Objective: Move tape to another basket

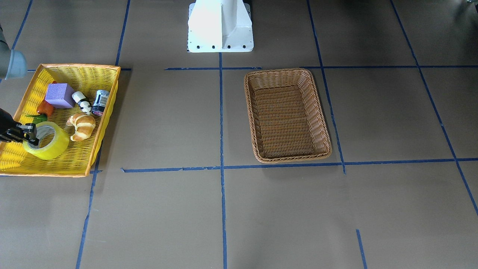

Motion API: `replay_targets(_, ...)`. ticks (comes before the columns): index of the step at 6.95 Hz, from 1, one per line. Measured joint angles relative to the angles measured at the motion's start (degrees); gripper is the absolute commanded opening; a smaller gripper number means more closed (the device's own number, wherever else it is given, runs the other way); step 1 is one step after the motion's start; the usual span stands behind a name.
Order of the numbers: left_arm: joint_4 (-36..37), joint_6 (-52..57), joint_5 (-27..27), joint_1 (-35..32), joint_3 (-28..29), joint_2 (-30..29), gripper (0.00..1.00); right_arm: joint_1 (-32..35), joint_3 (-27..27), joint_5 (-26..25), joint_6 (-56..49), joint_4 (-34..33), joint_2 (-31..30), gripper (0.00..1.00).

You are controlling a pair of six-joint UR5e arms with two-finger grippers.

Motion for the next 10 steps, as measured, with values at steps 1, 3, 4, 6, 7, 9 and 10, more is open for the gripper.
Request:
replay_targets(1, 0.0, 0.0, 0.06, 0.0, -0.96, -0.03, 1.0, 2.38, 1.55, 2.98, 0.82, -0.02, 0.07, 0.0)
replay_targets(3, 0.01, -1.06, 0.14, 0.2, -4.19, -0.38, 1.0, 3.73, 4.29, 6.23, 8.59, 0.09, 2.39, 0.01)
replay_targets(4, -0.6, -3.84, 0.15, 0.79, -6.28, -0.63, 1.0, 2.17, 5.49, 6.61, 15.31, 0.69, 4.79, 0.01)
replay_targets(6, -6.14, -16.23, 0.11, 5.41, -10.14, -0.77, 1.0, -3.45, 6.44, 6.2, 31.58, 7.43, 9.51, 0.01)
replay_targets(7, -11.69, -24.69, 0.03, 9.12, -10.77, -0.81, 1.0, -5.66, 6.34, 5.29, 39.32, 13.59, 10.54, 0.01)
replay_targets(9, -26.6, -46.65, 0.0, 17.88, -10.66, -3.14, 1.0, -11.01, 6.36, -0.65, 54.16, 27.58, 11.21, 0.02)
replay_targets(10, -33.9, -59.1, 0.18, 22.36, -10.24, -5.58, 1.0, -14.97, 6.41, -6.33, 60.85, 34.69, 11.33, 0.02)
